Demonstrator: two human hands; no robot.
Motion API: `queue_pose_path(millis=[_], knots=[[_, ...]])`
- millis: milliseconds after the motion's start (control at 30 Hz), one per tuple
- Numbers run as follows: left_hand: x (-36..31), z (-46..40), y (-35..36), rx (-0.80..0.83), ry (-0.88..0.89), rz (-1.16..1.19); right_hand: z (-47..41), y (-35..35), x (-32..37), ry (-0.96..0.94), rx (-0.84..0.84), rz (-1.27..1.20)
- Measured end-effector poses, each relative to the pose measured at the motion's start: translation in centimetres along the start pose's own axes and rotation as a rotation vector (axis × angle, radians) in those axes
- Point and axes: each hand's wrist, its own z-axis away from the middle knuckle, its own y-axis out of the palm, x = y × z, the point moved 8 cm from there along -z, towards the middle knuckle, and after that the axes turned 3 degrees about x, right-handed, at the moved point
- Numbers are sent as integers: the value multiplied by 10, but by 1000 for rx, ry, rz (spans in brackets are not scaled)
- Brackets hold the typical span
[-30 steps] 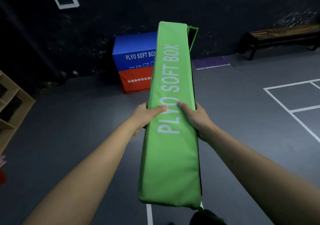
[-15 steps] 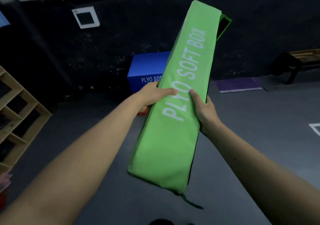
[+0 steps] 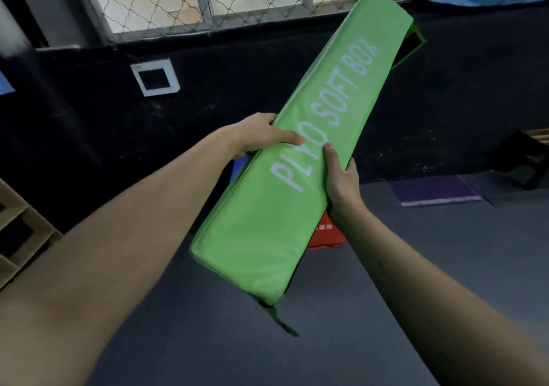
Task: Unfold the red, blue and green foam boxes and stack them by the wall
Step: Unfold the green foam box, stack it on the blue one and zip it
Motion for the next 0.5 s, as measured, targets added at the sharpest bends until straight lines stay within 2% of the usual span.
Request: queue_pose_path(millis=[167, 500], knots=[[16, -75, -62, 23, 30, -45, -76, 54, -11, -21, -34, -19], [43, -237, -126, 77, 25, -144, -229, 112, -54, -26, -105, -90]])
